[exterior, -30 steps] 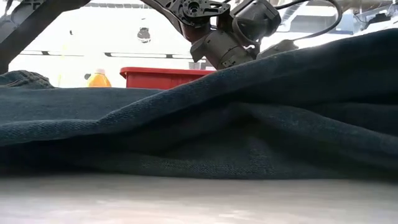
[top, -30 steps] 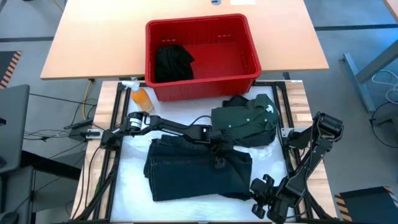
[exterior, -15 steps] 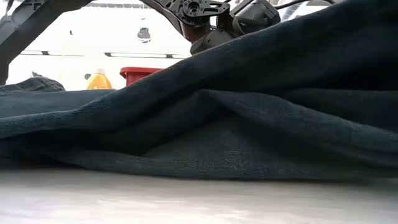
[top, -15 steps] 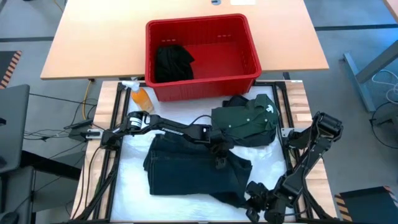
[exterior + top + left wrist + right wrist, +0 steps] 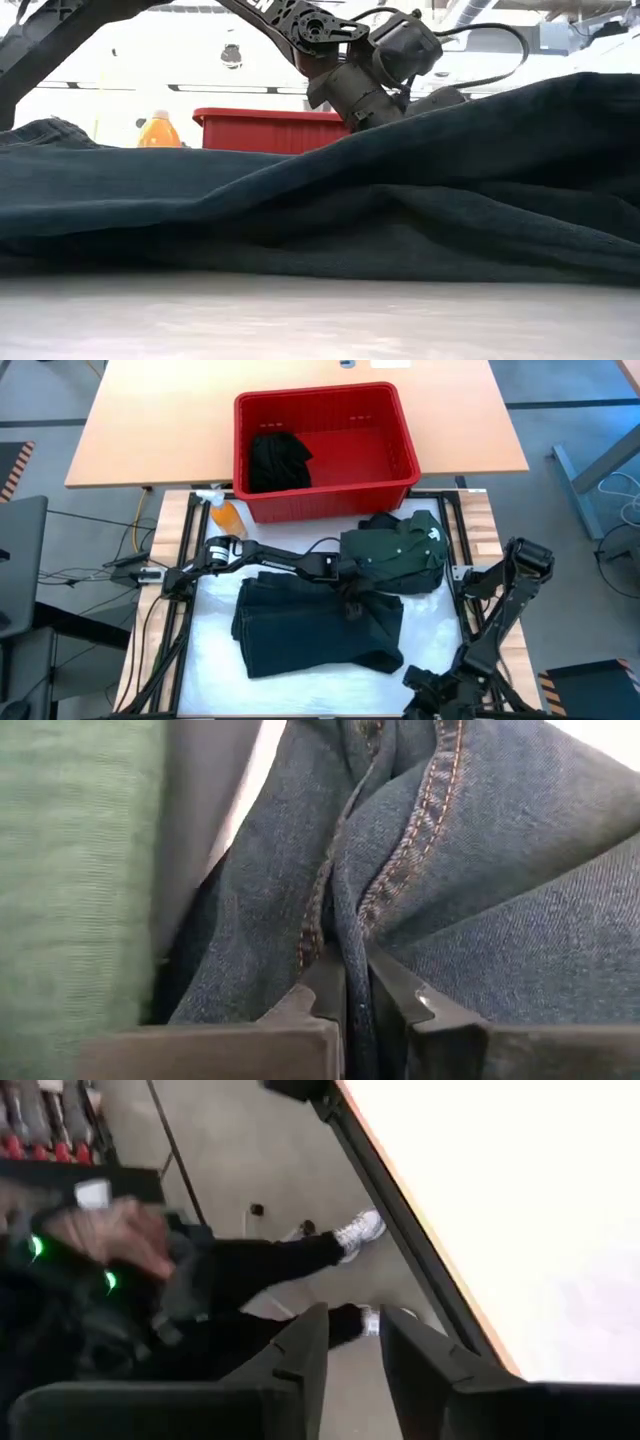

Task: Fold Laundry from Bin
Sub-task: Fold the blue pants from the bin

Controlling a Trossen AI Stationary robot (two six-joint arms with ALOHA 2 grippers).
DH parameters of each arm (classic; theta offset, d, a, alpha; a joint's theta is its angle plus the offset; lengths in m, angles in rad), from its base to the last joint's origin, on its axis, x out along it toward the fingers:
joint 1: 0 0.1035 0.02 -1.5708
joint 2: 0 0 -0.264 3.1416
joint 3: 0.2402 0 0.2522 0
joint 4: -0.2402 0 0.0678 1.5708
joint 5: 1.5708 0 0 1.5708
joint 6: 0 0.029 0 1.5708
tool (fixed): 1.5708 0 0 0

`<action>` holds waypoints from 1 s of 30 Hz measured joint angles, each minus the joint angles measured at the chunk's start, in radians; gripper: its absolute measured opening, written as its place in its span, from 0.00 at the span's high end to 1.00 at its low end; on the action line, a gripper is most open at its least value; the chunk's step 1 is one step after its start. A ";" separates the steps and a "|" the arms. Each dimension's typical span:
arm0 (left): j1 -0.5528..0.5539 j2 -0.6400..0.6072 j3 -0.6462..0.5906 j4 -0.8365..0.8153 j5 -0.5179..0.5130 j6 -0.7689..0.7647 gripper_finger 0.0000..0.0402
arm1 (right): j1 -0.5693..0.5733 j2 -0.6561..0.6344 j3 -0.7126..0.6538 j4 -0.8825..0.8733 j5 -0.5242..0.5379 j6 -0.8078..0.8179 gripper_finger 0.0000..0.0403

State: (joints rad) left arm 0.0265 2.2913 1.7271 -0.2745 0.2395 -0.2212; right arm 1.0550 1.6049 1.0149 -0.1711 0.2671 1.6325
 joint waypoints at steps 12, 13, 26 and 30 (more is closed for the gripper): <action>-0.002 -0.163 0.127 -0.350 0.012 0.158 0.63 | -0.017 -0.227 -0.001 -0.515 0.343 -0.047 0.69; -0.008 -0.186 0.138 -0.405 0.018 0.158 0.62 | -0.027 -0.242 -0.001 -0.574 0.378 -0.032 0.70; -0.305 -0.668 -0.378 -0.657 -0.325 -0.113 0.60 | -0.224 -0.256 -0.034 -0.662 0.421 -0.290 0.73; -0.350 -0.812 -0.575 -0.617 -0.406 -0.314 0.60 | -0.292 -0.258 -0.034 -0.655 0.409 -0.406 0.73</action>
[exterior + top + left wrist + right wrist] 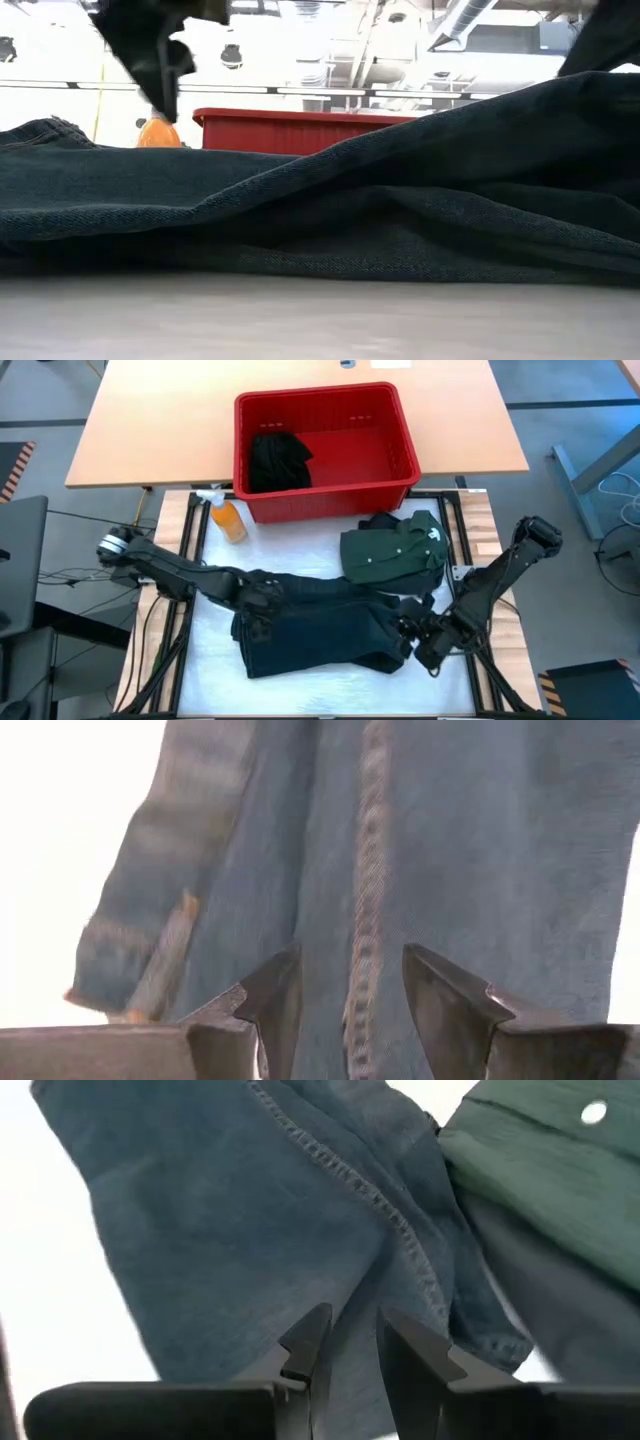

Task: Fold Laundry from Bin
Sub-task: Fold the blue pants from the bin

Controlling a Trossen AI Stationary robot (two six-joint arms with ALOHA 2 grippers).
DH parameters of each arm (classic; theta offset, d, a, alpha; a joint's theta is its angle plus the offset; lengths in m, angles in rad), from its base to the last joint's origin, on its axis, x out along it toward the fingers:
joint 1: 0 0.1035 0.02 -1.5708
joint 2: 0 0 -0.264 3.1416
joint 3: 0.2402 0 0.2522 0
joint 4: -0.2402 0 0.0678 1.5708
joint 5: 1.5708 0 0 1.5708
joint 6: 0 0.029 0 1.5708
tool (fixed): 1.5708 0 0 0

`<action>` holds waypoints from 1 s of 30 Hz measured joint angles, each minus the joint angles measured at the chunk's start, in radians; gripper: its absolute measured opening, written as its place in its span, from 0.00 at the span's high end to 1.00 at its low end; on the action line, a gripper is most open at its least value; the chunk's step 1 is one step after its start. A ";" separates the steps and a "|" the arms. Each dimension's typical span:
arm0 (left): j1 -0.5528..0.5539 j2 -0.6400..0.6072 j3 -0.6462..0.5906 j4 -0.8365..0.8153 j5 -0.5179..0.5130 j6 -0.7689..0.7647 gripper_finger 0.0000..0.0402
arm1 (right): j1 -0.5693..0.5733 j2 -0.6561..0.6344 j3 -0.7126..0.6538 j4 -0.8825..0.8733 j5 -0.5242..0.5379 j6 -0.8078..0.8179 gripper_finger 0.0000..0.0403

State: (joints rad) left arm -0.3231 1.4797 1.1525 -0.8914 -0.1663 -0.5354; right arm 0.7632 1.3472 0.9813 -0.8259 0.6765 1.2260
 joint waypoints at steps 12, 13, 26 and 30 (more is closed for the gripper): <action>-0.050 -0.118 -0.230 0.053 -0.031 -0.088 0.53 | -0.185 0.000 0.000 0.190 -0.169 -0.294 0.73; -0.051 -0.118 -0.242 0.061 -0.045 -0.082 0.52 | -0.192 0.000 0.000 0.198 -0.176 -0.303 0.73; -0.050 -0.118 -0.335 0.168 0.102 -0.077 0.87 | -0.213 0.000 0.000 0.205 -0.184 -0.311 0.73; -0.050 -0.135 -0.303 0.157 0.098 -0.051 0.98 | -0.224 0.000 0.000 0.198 -0.182 -0.312 0.73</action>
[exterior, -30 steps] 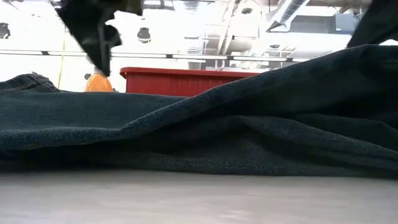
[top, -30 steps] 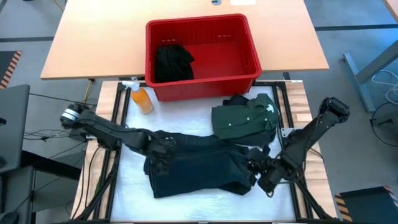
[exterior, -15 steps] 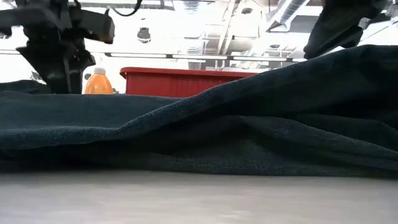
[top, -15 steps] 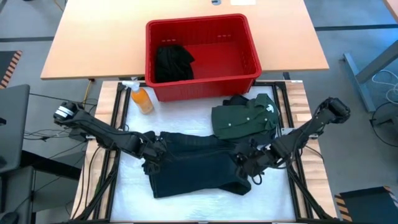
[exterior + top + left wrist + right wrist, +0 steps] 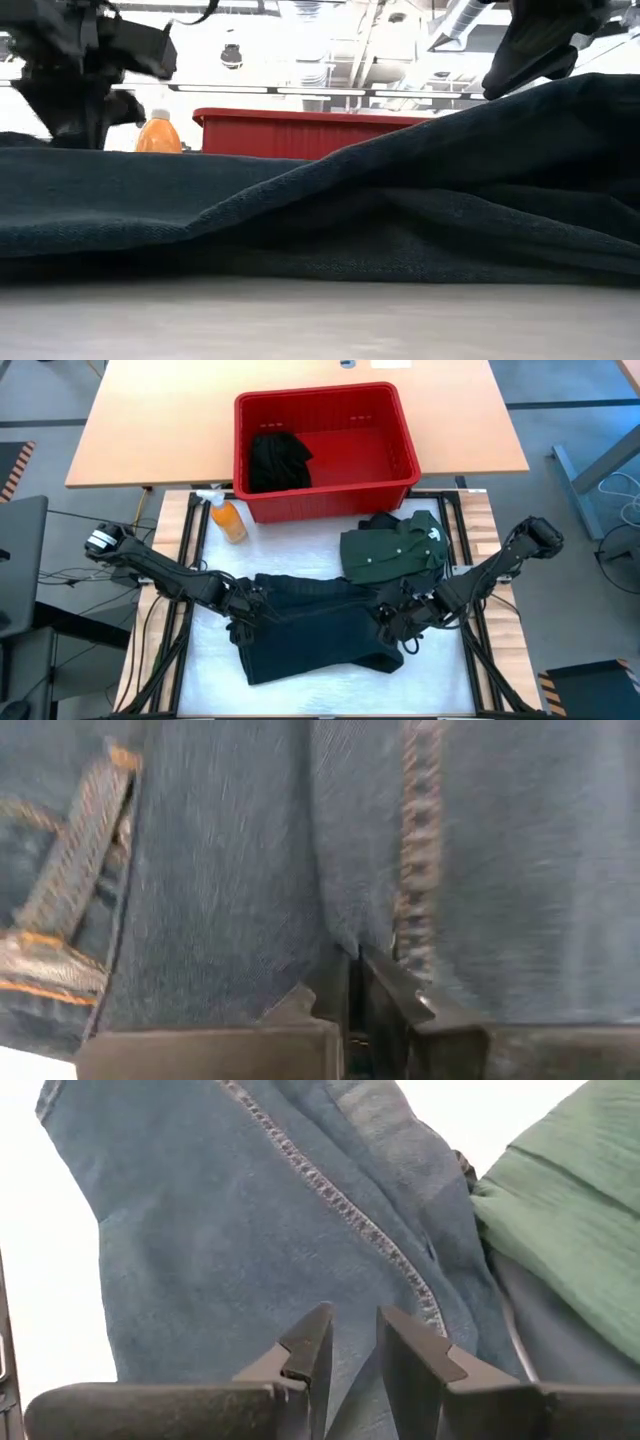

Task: Fold Laundry from Bin
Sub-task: Fold the blue pants from the bin

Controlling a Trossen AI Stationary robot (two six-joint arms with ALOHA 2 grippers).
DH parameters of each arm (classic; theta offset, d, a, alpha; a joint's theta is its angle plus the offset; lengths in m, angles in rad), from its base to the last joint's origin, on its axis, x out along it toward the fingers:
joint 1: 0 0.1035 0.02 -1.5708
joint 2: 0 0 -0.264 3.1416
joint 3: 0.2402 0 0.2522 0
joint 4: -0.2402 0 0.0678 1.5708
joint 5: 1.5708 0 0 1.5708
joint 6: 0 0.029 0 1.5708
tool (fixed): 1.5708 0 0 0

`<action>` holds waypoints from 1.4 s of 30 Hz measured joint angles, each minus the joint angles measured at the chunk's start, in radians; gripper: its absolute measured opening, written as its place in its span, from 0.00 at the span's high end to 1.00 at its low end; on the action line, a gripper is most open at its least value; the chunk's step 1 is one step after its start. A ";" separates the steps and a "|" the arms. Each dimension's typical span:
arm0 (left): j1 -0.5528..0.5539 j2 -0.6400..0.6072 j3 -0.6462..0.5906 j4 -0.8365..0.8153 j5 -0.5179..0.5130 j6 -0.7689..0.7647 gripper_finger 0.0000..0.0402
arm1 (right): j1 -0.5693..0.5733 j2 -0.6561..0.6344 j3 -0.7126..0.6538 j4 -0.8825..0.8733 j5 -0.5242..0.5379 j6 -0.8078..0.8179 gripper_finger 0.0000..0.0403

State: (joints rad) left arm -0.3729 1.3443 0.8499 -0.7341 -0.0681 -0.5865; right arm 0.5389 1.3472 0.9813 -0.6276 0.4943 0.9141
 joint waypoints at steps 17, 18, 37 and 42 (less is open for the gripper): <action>0.150 -0.236 0.151 -0.209 -0.113 0.135 1.00 | -0.011 0.000 0.000 -0.004 0.004 -0.001 0.73; 0.168 -0.239 0.151 -0.226 -0.121 0.139 1.00 | -0.011 0.000 0.000 -0.003 0.004 0.005 0.73; 0.415 -0.050 0.144 -0.288 -0.208 0.339 0.91 | 0.272 0.213 0.000 0.223 -0.020 0.219 0.73; 0.410 -0.060 0.183 -0.260 -0.163 0.317 0.78 | 0.315 0.186 0.000 0.275 0.111 0.247 0.73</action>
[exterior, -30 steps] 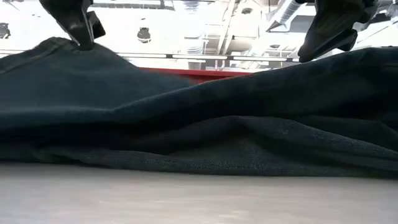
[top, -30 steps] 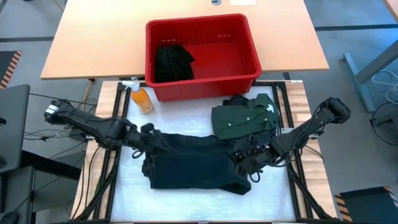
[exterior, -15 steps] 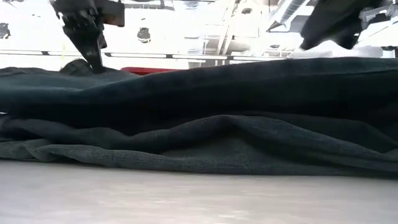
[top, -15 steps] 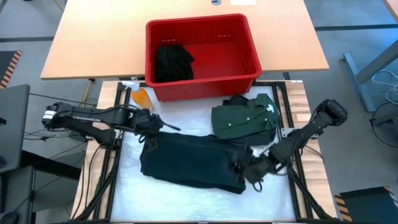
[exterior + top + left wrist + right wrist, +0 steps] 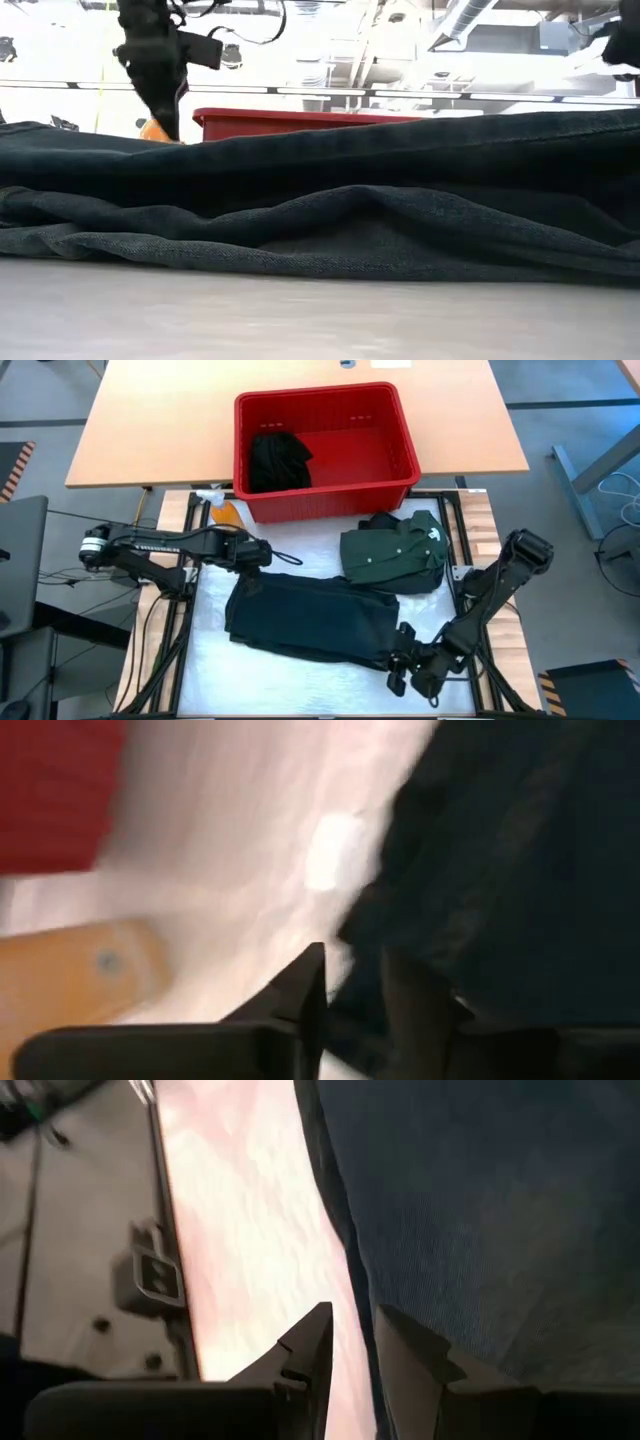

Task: Fold Laundry from Bin
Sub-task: Fold the blue pants from the bin

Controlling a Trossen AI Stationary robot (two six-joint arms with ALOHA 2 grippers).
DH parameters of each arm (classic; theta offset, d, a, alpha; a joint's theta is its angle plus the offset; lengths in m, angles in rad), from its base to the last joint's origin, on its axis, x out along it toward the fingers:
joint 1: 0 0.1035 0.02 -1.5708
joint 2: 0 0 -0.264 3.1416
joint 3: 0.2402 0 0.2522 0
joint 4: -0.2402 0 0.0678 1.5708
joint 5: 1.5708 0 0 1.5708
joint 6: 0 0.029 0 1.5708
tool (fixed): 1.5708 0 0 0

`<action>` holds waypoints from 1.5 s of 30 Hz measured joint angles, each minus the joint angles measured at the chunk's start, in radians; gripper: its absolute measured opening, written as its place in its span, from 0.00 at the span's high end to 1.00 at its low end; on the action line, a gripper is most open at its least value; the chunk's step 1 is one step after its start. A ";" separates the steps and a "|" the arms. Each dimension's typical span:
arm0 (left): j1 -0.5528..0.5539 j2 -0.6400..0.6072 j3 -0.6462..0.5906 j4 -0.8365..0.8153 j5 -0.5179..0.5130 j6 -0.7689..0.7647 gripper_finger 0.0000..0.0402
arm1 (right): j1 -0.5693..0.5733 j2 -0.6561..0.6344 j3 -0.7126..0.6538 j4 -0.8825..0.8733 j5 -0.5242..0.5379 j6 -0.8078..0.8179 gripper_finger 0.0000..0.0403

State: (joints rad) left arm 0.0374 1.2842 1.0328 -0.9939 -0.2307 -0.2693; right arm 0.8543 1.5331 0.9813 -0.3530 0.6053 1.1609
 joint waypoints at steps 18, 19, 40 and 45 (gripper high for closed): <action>-0.589 0.085 -0.074 0.318 -0.111 -0.111 0.69 | 0.107 -0.040 0.001 -0.323 0.112 0.348 0.74; -0.588 0.106 -0.075 0.291 -0.112 -0.141 0.69 | 0.106 -0.040 0.001 -0.347 0.112 0.365 0.74; -0.538 0.287 -0.075 0.020 0.010 -0.262 0.69 | 0.041 0.182 -0.092 0.257 -0.093 0.184 0.74; -0.537 0.287 -0.075 -0.014 0.034 -0.253 0.69 | 0.074 0.084 -0.092 0.101 0.046 0.318 0.74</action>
State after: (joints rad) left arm -0.4995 1.5707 0.9577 -1.0080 -0.1967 -0.5225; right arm 0.9284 1.6171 0.8896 -0.2518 0.6513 1.4792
